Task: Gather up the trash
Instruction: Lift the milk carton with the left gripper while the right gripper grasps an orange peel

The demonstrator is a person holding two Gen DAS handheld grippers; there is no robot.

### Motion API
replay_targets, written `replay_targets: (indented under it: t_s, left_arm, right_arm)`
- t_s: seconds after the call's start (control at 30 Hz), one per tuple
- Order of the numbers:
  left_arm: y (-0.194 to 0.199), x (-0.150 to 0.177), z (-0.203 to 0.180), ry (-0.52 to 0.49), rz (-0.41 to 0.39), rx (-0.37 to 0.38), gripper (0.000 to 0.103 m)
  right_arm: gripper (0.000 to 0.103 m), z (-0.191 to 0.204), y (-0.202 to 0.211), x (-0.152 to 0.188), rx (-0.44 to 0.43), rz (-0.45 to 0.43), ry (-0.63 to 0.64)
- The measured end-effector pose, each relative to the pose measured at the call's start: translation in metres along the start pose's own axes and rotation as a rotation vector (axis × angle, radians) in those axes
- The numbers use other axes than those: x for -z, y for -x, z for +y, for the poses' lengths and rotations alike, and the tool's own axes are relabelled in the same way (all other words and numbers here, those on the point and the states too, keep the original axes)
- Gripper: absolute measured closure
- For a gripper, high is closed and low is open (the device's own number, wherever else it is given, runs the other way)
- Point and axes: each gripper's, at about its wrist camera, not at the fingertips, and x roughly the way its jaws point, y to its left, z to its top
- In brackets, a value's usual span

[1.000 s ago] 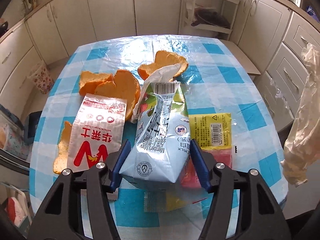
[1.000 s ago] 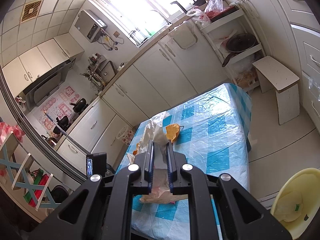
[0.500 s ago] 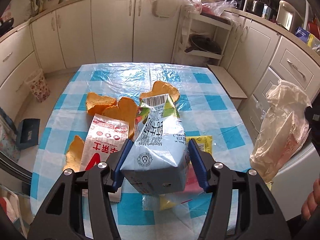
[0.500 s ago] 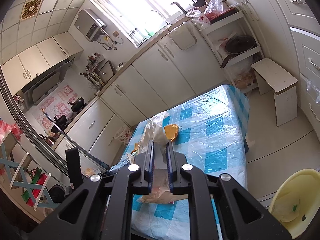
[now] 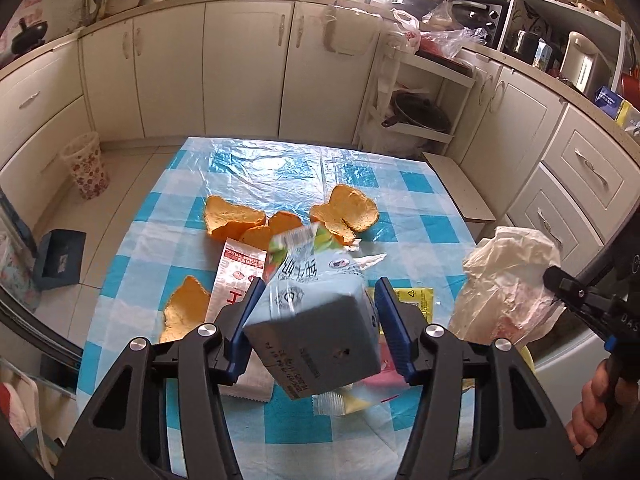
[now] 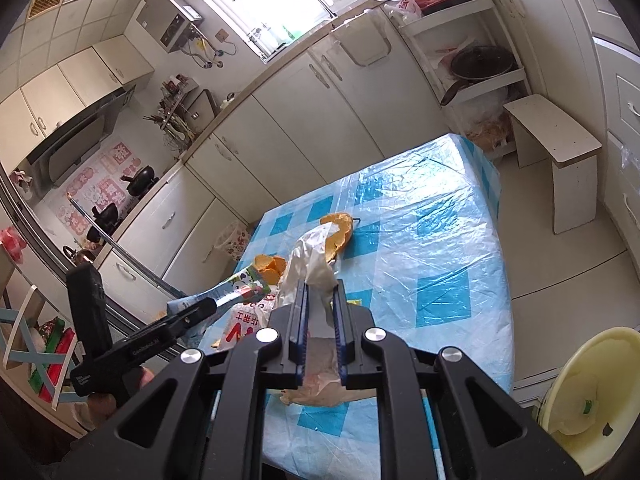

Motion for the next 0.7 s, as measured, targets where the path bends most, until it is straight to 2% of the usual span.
replay_targets:
  t_s: [0.03,0.07,0.1,0.13,0.2,0.4,0.43,0.5,0.53,0.6,0.7]
  left_arm:
    - [0.002,-0.001,0.002,0.002,-0.005,0.000,0.051]
    - [0.004,-0.001,0.003,0.004,-0.010,0.000,0.051]
    - [0.007,-0.002,0.005,0.005,-0.016,-0.001,0.051]
    - [0.009,-0.002,0.007,0.008,-0.019,-0.002,0.052]
    - [0.010,-0.003,0.012,0.016,-0.011,0.001,0.074]
    - [-0.006,0.001,0.027,0.023,0.088,-0.012,0.074]
    - [-0.008,0.002,0.032,0.023,0.108,-0.011,0.072]
    - [-0.009,0.005,0.040,0.015,0.143,-0.003,0.054]
    - [-0.007,0.007,0.043,0.000,0.153,0.001,0.049]
    - [-0.002,0.013,0.043,-0.079,0.157,-0.003,0.037]
    - [0.003,0.026,0.032,-0.225,0.160,-0.004,0.029]
  right_arm:
    - [0.079,0.000,-0.008,0.001,0.000,0.034,-0.005]
    - [0.064,-0.002,-0.017,0.002,0.009,0.069,-0.011]
    - [0.058,-0.001,-0.024,0.004,0.038,0.085,-0.009]
    - [0.057,0.001,-0.031,0.005,0.075,0.091,0.007]
    - [0.056,0.009,-0.043,0.000,0.125,0.093,0.054]
    - [0.049,0.027,-0.091,-0.027,0.122,0.100,0.122]
    - [0.048,0.027,-0.098,-0.031,0.124,0.096,0.118]
    - [0.045,0.025,-0.111,-0.038,0.124,0.094,0.110]
    - [0.044,0.024,-0.119,-0.043,0.126,0.099,0.104]
    - [0.042,0.023,-0.133,-0.052,0.126,0.115,0.100]
    - [0.041,0.020,-0.153,-0.065,0.127,0.129,0.083]
